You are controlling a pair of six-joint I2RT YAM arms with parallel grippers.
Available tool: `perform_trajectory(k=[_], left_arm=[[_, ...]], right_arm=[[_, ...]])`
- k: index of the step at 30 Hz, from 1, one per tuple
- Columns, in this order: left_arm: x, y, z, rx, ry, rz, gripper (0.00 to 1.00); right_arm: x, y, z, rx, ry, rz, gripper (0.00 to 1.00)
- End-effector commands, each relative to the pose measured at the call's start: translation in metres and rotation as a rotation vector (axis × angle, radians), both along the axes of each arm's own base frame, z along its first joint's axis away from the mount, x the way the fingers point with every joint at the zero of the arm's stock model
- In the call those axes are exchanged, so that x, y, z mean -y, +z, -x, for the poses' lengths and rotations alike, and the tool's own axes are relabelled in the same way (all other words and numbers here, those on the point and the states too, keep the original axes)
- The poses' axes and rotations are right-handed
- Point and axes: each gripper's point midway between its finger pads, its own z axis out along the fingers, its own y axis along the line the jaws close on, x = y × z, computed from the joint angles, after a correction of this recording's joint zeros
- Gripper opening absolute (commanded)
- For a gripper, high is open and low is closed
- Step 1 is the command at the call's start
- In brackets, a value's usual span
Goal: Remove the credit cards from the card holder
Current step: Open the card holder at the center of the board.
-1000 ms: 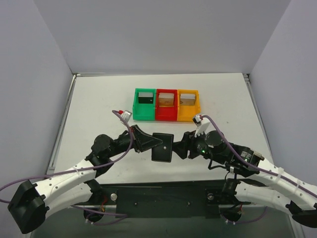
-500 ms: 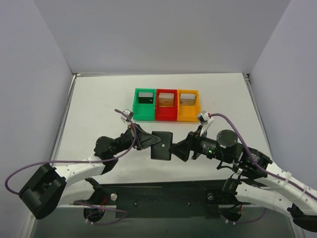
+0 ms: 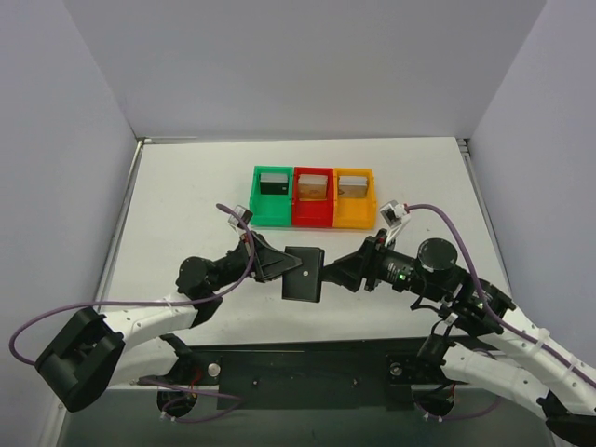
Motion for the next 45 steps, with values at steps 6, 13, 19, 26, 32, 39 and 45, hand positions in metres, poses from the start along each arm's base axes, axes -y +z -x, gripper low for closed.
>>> perform_trajectory(k=[6,13,19,26,32,39,45], left_arm=[[-0.041,0.089,0.050,0.360,-0.016,0.318,0.00],[-0.041,0.092,0.055,0.373,-0.025,0.322,0.00],[-0.040,0.095,0.055,0.378,-0.026,0.331,0.00],[-0.037,0.093,0.054,0.370,-0.031,0.323,0.00],[-0.027,0.079,0.044,0.339,-0.018,0.234,0.60],[-0.021,0.062,0.031,0.319,0.040,0.099,0.82],[-0.006,0.042,0.025,0.273,0.024,0.004,0.83]], right_arm=[[-0.015,0.002,-0.002,-0.033,0.052,-0.058,0.41],[-0.023,-0.001,-0.002,-0.051,0.080,-0.085,0.36],[-0.033,0.003,0.004,-0.062,0.140,-0.124,0.31],[-0.037,0.009,0.008,-0.056,0.179,-0.149,0.09],[-0.029,0.011,0.009,-0.035,0.164,-0.106,0.00],[-0.011,-0.005,0.003,-0.060,0.094,0.080,0.00],[-0.003,-0.014,-0.008,-0.062,0.034,0.244,0.00]])
